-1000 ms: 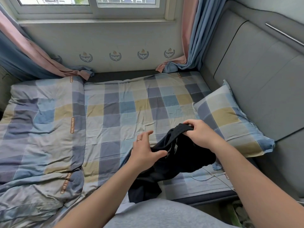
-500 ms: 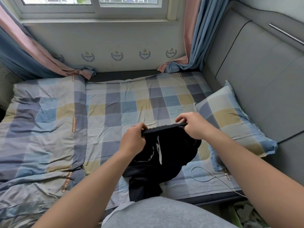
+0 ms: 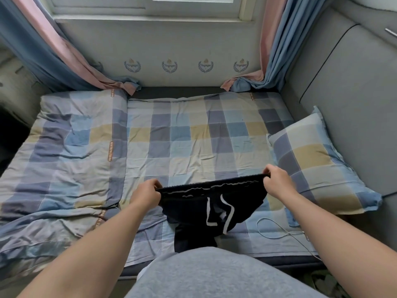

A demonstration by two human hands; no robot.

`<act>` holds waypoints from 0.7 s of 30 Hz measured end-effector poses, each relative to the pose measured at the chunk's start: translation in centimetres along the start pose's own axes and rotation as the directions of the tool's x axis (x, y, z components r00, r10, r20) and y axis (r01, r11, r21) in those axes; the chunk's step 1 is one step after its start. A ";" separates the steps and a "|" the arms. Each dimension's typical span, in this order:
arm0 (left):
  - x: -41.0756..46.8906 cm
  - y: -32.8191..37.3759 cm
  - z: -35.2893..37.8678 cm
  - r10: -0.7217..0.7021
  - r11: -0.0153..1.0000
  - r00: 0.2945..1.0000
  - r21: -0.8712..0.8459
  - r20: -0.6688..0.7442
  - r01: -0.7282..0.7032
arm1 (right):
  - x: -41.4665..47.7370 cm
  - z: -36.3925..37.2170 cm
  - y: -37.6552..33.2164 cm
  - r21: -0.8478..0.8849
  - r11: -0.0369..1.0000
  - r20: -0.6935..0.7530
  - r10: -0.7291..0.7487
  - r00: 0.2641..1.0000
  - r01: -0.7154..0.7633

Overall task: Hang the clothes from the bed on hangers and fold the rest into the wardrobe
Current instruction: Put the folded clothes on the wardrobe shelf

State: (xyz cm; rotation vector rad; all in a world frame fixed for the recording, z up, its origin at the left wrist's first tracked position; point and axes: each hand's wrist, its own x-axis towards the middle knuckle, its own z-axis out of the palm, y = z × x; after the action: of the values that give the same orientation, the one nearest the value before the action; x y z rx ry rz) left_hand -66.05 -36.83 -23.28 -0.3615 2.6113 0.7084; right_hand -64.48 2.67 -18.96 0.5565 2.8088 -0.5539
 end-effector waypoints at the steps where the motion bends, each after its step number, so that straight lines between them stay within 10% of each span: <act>1: -0.1 0.1 0.2 -0.070 0.978 0.997 -0.193 0.041 0.077 | 0.1 0.1 -0.4 0.152 0.986 0.027 0.063 0.998 -0.066; 5: -0.4 -0.2 0.0 -0.246 0.609 0.936 -0.711 0.252 0.352 | 0.0 0.3 -0.8 0.613 0.689 0.299 0.250 0.921 -0.386; 13: 0.3 -0.9 -1.4 -0.115 0.140 0.896 -0.886 0.429 0.442 | 0.1 -0.8 0.6 0.856 0.194 0.495 -0.043 0.868 -0.479; 15: 0.5 -0.1 -1.6 -0.075 0.174 0.924 -0.908 0.374 0.381 | 0.2 -1.0 0.5 0.874 0.193 0.463 -0.050 0.885 -0.446; 21: 1.2 3.2 -3.1 -0.098 0.801 0.984 -0.599 -0.152 -0.012 | 0.8 -2.4 -2.3 0.815 0.557 0.156 0.056 0.986 -0.161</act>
State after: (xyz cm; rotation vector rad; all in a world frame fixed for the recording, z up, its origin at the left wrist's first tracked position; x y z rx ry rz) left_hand -69.19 -35.92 -20.06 -0.6910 2.4579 1.5558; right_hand -66.42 1.90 -16.31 0.8032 2.2092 -1.8488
